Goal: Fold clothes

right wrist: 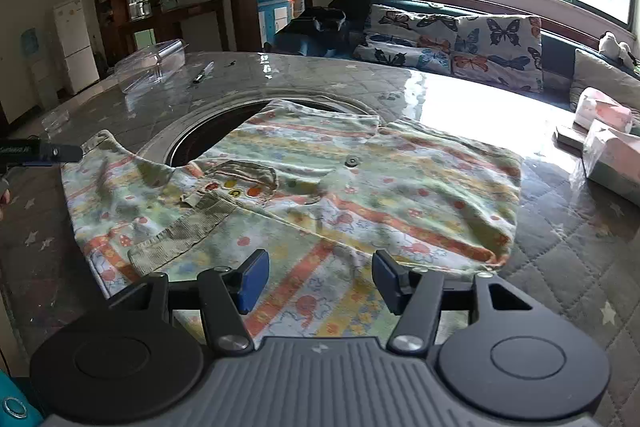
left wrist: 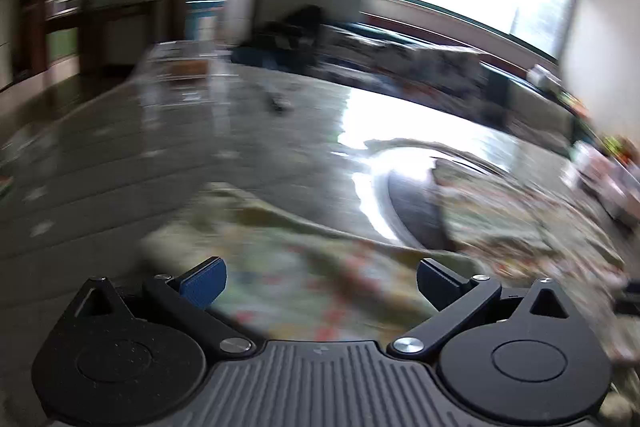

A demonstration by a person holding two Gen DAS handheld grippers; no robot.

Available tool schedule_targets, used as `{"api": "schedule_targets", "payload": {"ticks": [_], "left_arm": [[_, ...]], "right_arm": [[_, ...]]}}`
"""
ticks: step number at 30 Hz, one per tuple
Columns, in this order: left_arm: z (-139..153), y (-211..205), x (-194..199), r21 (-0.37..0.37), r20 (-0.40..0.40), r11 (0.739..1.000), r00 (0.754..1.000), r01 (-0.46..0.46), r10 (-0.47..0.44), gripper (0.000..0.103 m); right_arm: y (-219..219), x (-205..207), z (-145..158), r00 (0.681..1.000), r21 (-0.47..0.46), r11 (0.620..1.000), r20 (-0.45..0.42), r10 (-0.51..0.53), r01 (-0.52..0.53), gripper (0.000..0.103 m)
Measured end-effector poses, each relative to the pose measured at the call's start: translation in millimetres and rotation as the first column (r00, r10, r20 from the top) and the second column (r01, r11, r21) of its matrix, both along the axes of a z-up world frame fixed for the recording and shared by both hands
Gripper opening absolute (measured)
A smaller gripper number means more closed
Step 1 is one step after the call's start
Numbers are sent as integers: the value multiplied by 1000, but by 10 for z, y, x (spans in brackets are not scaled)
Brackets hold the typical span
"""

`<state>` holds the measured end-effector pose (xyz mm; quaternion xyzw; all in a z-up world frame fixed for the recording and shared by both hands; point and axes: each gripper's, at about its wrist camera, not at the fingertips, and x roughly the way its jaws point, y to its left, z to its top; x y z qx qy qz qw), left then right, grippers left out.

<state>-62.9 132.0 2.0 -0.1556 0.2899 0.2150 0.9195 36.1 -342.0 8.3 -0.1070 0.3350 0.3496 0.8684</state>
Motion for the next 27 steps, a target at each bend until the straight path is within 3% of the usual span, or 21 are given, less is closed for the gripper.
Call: {"api": "schedule_targets", "payload": {"ticks": [3, 6, 13, 16, 22, 24, 27], "left_arm": [[-39, 236, -85, -23, -4, 992, 992, -124, 124, 103], [-86, 400, -114, -53, -9, 980, 981, -192, 192, 103], [-163, 538, -43, -57, -22, 971, 973, -232, 231, 98], [-178, 539, 1, -51, -25, 971, 972, -234, 233, 83], [-180, 523, 17, -27, -28, 970, 970, -242, 241, 39], [-162, 517, 3, -49, -17, 972, 973, -232, 231, 22], [-129, 506, -19, -92, 4, 973, 977, -211, 212, 10]], "right_arm": [[30, -3, 0, 1000, -3, 1000, -1, 7, -7, 59], [49, -4, -4, 1000, -3, 1000, -3, 9, -9, 59], [65, -5, -21, 1000, -6, 1000, -10, 10, -11, 60], [57, 5, -19, 1000, -3, 1000, -10, 5, -5, 60], [32, 6, -10, 1000, 9, 1000, -7, -5, 5, 60], [23, 1, -8, 1000, 12, 1000, -6, -8, 8, 60], [1, -6, 0, 1000, 19, 1000, -3, -14, 14, 60]]}}
